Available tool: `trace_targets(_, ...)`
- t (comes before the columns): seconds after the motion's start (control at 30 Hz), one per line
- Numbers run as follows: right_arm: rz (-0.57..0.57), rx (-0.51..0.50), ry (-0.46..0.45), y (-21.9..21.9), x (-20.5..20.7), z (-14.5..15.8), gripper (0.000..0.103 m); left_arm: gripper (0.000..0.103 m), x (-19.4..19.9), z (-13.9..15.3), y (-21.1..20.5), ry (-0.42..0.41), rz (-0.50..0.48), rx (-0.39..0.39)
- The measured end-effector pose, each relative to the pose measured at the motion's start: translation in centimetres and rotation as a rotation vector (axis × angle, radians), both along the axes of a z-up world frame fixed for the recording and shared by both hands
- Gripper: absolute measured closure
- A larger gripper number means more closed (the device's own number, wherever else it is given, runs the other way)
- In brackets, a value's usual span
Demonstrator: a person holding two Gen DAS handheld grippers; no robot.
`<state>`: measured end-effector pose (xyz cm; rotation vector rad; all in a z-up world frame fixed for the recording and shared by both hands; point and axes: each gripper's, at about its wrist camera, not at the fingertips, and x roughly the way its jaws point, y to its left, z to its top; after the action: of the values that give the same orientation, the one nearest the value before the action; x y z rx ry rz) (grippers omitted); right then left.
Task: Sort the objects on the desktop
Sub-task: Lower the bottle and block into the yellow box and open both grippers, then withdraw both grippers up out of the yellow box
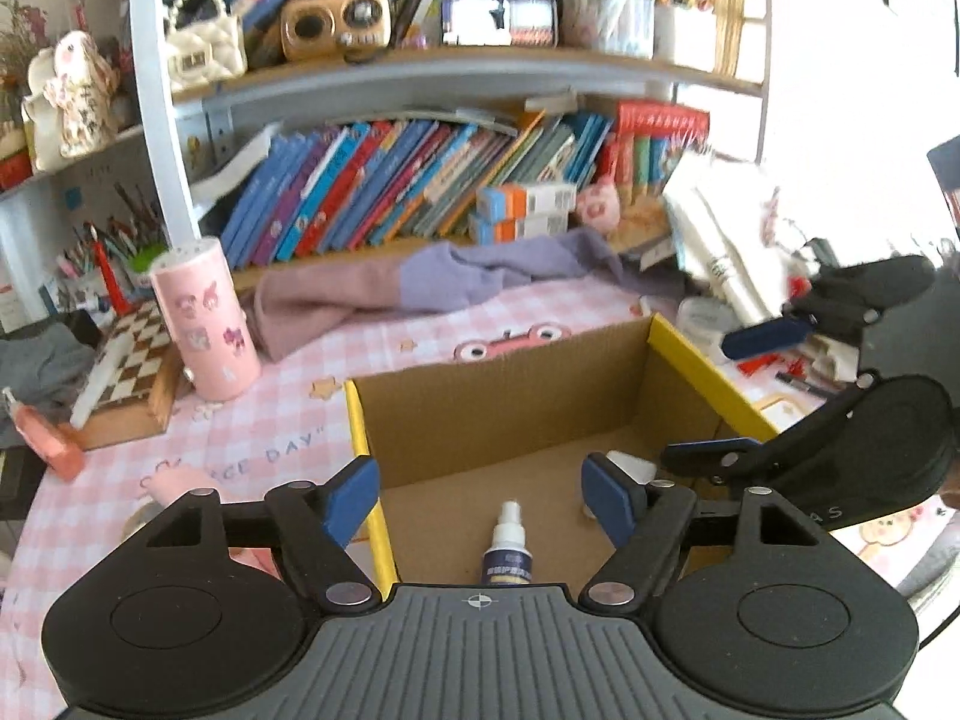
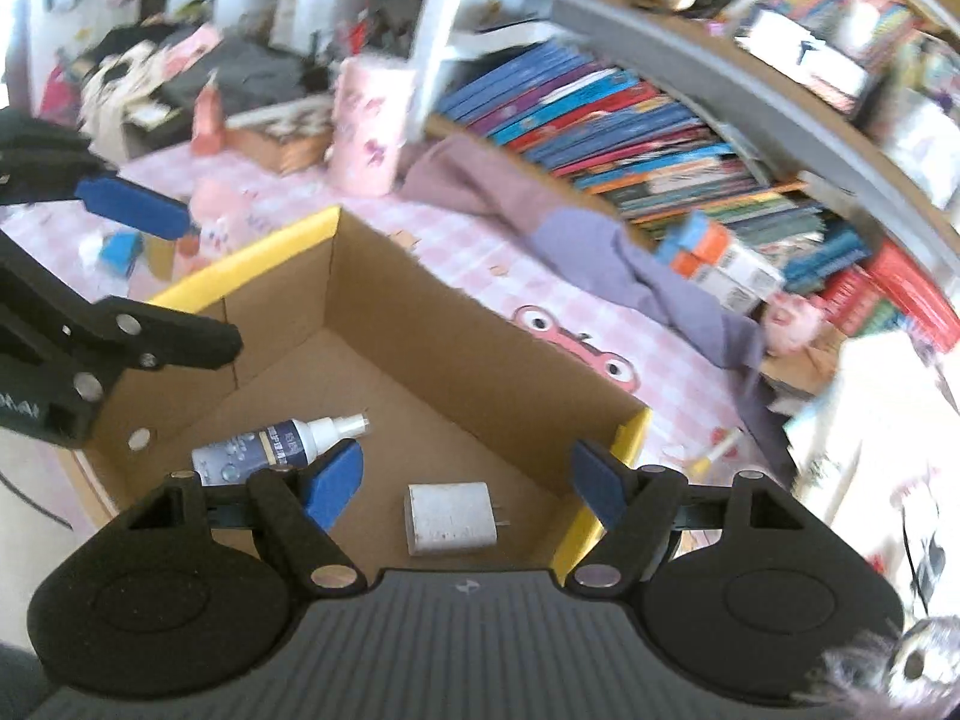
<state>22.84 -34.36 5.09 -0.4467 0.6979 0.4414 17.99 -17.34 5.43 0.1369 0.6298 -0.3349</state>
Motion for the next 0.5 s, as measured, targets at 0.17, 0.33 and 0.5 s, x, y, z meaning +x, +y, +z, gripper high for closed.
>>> trace_targets(0.17,-0.137,0.072,-0.037,-1.1,-2.8,1.0,0.027,0.023,-1.9,0.7,1.5,-0.038,-0.011,-0.029)
trace_targets(0.33,-0.274,0.159,-0.077,-1.6,-6.2,1.6,0.023,0.019,-3.7,0.9,3.7,-0.059,0.006,-0.059)
trace_targets(0.5,-0.408,0.180,-0.134,-1.1,-9.9,0.6,0.022,0.018,-5.5,0.2,6.2,-0.056,0.028,-0.071)
